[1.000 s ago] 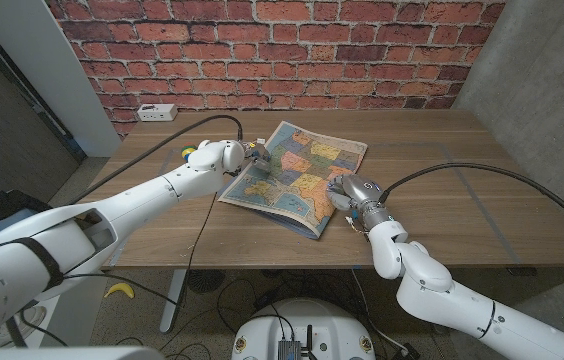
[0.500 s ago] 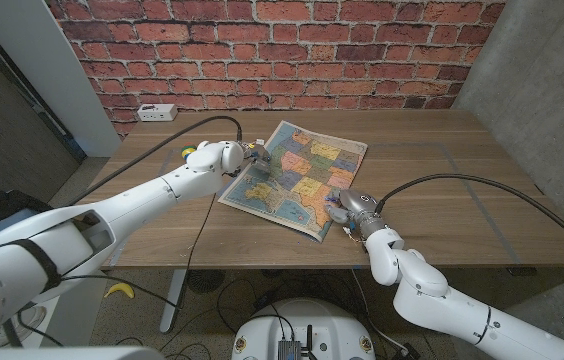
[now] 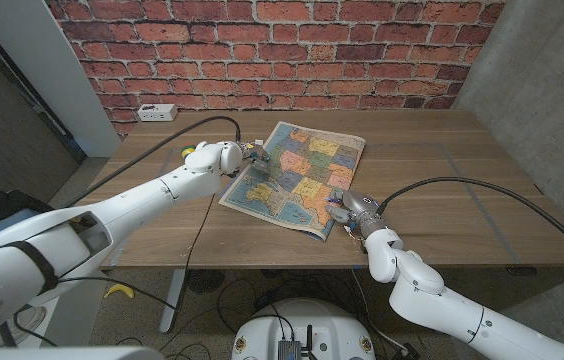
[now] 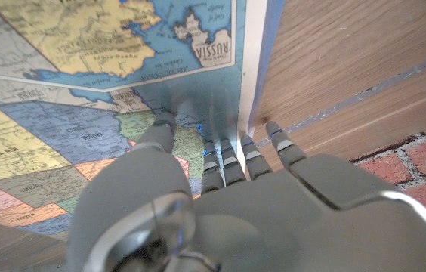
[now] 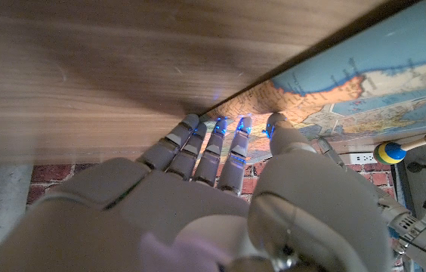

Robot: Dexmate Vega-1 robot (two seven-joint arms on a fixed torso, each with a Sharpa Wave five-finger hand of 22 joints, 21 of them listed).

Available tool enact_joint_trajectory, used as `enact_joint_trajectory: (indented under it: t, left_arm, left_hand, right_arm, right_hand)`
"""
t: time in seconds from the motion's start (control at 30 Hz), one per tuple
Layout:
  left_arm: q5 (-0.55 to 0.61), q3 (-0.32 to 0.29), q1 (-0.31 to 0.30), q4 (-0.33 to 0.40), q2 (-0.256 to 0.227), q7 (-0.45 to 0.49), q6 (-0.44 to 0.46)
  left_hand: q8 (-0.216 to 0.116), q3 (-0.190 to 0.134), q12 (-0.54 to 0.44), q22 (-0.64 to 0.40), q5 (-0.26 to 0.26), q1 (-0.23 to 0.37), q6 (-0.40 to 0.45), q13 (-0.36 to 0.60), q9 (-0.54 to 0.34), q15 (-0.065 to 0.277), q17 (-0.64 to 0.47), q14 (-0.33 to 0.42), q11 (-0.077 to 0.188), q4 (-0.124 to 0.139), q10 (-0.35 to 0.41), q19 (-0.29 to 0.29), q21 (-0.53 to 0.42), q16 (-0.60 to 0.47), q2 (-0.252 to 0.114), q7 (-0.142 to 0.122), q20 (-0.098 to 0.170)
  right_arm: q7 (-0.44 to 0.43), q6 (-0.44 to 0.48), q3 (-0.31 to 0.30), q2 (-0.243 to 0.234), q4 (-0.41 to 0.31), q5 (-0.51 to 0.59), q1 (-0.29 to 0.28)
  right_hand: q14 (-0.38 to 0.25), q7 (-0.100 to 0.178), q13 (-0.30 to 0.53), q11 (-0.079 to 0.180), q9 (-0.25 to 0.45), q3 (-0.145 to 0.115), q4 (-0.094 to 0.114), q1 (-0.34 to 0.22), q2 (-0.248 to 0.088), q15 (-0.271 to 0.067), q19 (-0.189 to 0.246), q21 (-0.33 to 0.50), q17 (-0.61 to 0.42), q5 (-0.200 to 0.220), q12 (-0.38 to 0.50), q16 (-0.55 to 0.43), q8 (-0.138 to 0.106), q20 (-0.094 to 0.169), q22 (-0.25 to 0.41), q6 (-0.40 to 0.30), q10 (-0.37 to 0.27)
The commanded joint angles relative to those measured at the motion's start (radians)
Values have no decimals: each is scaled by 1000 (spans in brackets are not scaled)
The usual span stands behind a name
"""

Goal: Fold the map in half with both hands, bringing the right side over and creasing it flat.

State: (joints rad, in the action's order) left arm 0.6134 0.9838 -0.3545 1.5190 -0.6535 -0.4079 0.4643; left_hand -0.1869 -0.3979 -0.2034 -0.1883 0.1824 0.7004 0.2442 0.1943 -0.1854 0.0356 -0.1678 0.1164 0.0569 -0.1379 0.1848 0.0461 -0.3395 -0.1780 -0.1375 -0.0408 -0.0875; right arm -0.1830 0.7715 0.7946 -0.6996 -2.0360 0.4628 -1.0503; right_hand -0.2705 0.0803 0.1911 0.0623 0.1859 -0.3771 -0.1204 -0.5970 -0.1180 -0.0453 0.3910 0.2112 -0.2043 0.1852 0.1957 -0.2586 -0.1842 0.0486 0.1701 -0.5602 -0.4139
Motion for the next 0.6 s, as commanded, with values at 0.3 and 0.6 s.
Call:
enact_joint_trajectory:
  t: [0.3,0.6]
  left_arm:
    - [8,-5,-12,27,-5,-6,22]
    - [15,-7,-21,51,-13,-8,35]
  left_hand:
    - [-4,2,-5,-5,-2,-4,2,2,-3,6,1,-3,4,0,1,5,1,-1,-9,-2,-2]
    - [-4,4,-5,-5,-2,-4,1,2,-3,6,1,-3,2,0,1,5,3,-1,-9,-3,-2]
  right_arm:
    - [-74,-71,-21,-7,44,-183,14]
    - [-181,-183,-59,-12,33,-187,4]
  right_hand:
    - [-12,-13,1,-15,2,24,13,19,-3,-75,15,9,-7,12,5,-3,-3,0,10,6,-7]
    - [-25,-24,1,-31,2,34,41,48,-27,-68,19,8,-12,13,9,-6,-6,-14,10,3,-20]
